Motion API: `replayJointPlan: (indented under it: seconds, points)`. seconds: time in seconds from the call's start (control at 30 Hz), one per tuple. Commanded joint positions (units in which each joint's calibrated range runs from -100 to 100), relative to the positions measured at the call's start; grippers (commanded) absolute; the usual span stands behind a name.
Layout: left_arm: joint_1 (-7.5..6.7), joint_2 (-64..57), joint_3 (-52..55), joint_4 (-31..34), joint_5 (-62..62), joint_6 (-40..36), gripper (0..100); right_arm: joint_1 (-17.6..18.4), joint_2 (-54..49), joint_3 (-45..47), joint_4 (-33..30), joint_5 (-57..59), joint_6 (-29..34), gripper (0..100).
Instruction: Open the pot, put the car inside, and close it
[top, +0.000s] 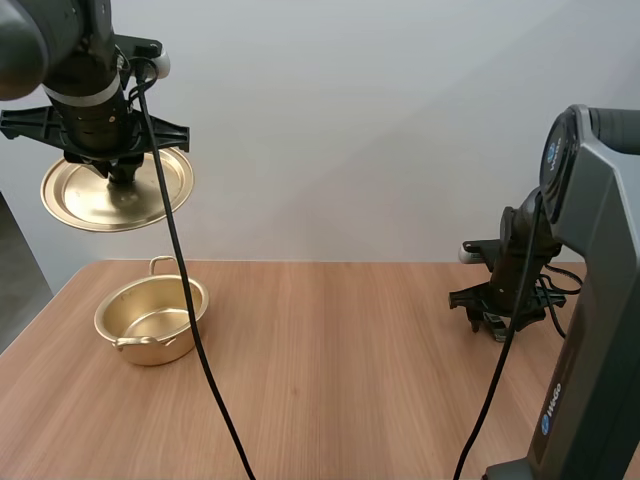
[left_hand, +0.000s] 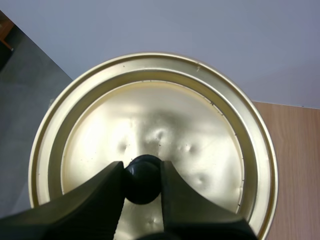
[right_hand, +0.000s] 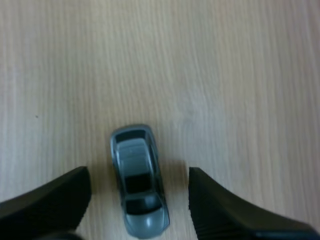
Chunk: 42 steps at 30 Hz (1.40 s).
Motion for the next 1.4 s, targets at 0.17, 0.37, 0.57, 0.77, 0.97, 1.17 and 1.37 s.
replayJointPlan:
  seconds: [0.17, 0.37, 0.57, 0.77, 0.97, 1.17, 1.37]
  points:
    - [0.01, -1.4, 0.0, 0.0, 0.3, 0.0, 0, 0.0, 0.0, 0.0, 0.1, 0.0, -0.6, 0]
    - [0.01, -5.9, 0.0, 0.0, 0.2, 0.0, 0, 0.0, -1.5, -2.0, 1.8, 0.7, -1.6, 0]
    - [0.01, -13.3, 0.0, 0.0, 0.8, 0.8, 0, 0.0, -8.1, -7.5, 13.9, 5.2, -8.4, 0]
    - [0.01, -19.0, 0.0, 0.0, 3.3, 0.8, 0, 0.2, -13.6, -13.8, 45.3, 29.3, -27.9, 0]
    - [0.01, -21.9, 0.0, 0.0, 3.3, 1.2, 0, 5.9, -15.4, -16.4, 49.0, 37.6, -31.1, 0]
    - [0.01, -24.8, 0.0, 0.0, 3.3, 2.1, 0, 15.9, -15.5, -16.4, 38.1, 30.5, -26.9, 0]
    - [0.01, -27.8, 0.0, 0.0, 3.3, 2.6, 0, 23.7, -15.5, -16.4, 34.3, 22.8, -22.3, 0]
